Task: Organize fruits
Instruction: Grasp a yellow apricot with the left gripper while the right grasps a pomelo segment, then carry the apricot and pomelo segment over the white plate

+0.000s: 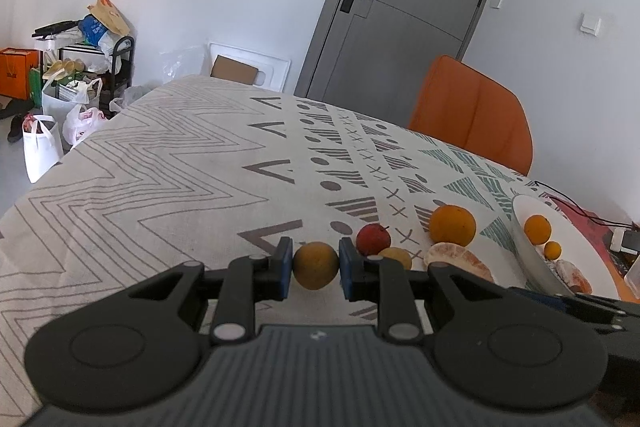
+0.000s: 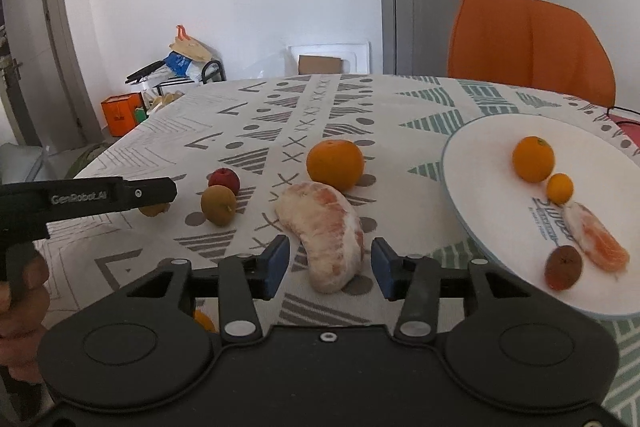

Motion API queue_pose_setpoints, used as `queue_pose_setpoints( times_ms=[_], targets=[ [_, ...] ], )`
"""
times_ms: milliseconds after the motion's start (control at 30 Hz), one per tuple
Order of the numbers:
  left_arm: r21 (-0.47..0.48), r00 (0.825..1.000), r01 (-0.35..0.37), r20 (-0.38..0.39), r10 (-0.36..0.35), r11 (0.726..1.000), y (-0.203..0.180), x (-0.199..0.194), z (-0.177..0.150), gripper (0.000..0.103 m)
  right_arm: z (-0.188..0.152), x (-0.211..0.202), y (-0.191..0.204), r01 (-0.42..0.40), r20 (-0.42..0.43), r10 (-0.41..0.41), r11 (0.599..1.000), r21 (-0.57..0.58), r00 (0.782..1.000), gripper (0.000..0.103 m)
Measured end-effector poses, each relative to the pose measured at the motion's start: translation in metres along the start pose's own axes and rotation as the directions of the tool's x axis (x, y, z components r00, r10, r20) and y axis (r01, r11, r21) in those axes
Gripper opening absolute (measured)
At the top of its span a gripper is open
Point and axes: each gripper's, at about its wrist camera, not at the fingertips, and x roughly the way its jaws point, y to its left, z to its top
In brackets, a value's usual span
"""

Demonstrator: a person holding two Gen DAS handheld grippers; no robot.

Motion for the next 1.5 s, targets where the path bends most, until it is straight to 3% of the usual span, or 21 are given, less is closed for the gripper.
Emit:
queue_pose_setpoints(
  times_ms=[267,300,333,700,1000,1500],
  targets=[
    [-0.013,1.0,0.006,-0.015,-0.006,1.0,0.002,0.003,0.0,0.023,0.003,0.018,0.013,0.017,0.004,-0.017,0.998,-0.062,1.0,0.059],
    [-0.015,1.0,0.009,-0.021,-0.009,1.0,0.002,0.004,-0.001,0.023,0.004,0.019,0.014,0.019,0.003,-0.019,0.997,-0.07,1.0,0.051],
    [-0.015,1.0,0.011,-0.023,-0.011,1.0,0.001,0.004,-0.001,0.023,0.004,0.018,0.015,0.025,0.006,-0.024,0.997,-0.074,1.0,0.037],
    [0.011,1.0,-0.009,-0.019,0.009,1.0,-0.012,0.003,-0.002,0.023,0.004,-0.025,-0.009,0.024,0.115,-0.028,0.999,0.034,0.993,0.035],
    [0.115,1.0,-0.004,0.025,0.001,0.993,-0.052,-0.012,0.004,0.023,0.009,-0.053,-0.031,0.009,0.219,-0.036,0.992,0.123,0.975,0.035],
    [0.191,0.998,0.015,0.06,-0.027,0.981,-0.107,-0.017,0.007,0.023,0.002,-0.072,-0.086,0.015,0.27,-0.075,0.976,0.217,0.96,0.035]
  ],
)
